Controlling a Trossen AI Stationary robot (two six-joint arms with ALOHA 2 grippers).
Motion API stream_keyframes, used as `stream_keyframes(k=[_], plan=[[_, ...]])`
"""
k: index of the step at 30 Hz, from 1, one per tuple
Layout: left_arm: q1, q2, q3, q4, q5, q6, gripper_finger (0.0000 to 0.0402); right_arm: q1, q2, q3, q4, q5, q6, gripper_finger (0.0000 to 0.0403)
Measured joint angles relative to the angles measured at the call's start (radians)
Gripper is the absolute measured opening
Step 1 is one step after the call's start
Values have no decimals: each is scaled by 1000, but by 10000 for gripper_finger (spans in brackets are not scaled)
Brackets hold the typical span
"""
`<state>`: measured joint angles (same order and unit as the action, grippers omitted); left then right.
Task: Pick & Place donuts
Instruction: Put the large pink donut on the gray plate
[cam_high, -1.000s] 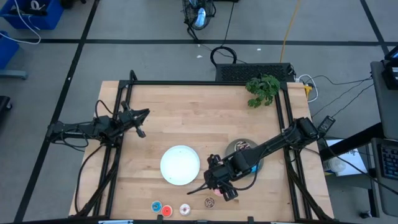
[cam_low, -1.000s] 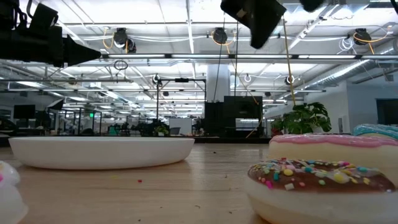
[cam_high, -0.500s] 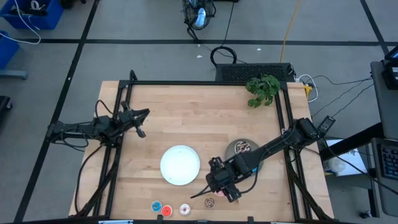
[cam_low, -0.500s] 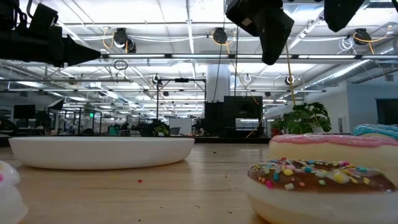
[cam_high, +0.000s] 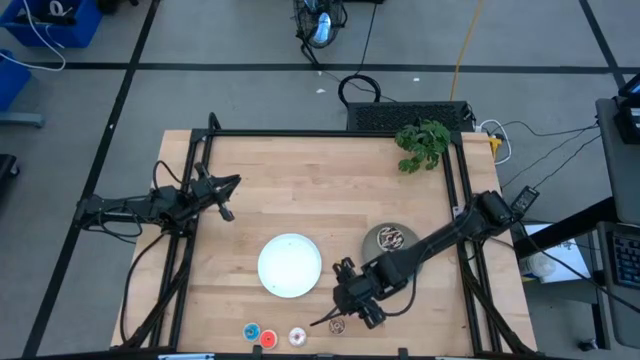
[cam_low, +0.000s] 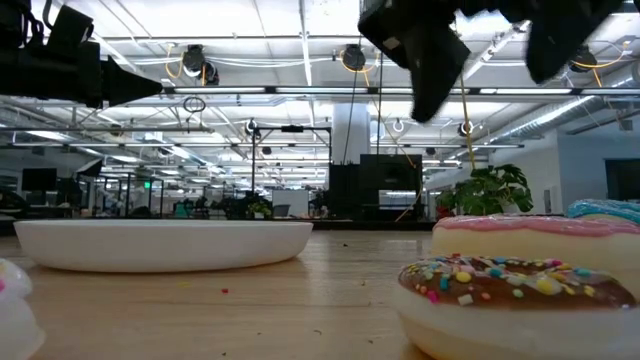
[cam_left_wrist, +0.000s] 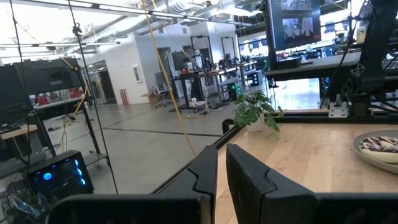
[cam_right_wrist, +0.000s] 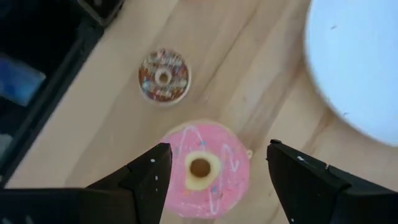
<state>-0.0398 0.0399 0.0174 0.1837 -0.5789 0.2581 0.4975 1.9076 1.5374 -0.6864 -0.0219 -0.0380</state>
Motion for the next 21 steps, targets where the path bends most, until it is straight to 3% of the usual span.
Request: stream_keyframes(k=[21], plan=[[0, 0, 0, 0, 0, 0, 42, -18, 0, -242, 256, 20, 18, 247]])
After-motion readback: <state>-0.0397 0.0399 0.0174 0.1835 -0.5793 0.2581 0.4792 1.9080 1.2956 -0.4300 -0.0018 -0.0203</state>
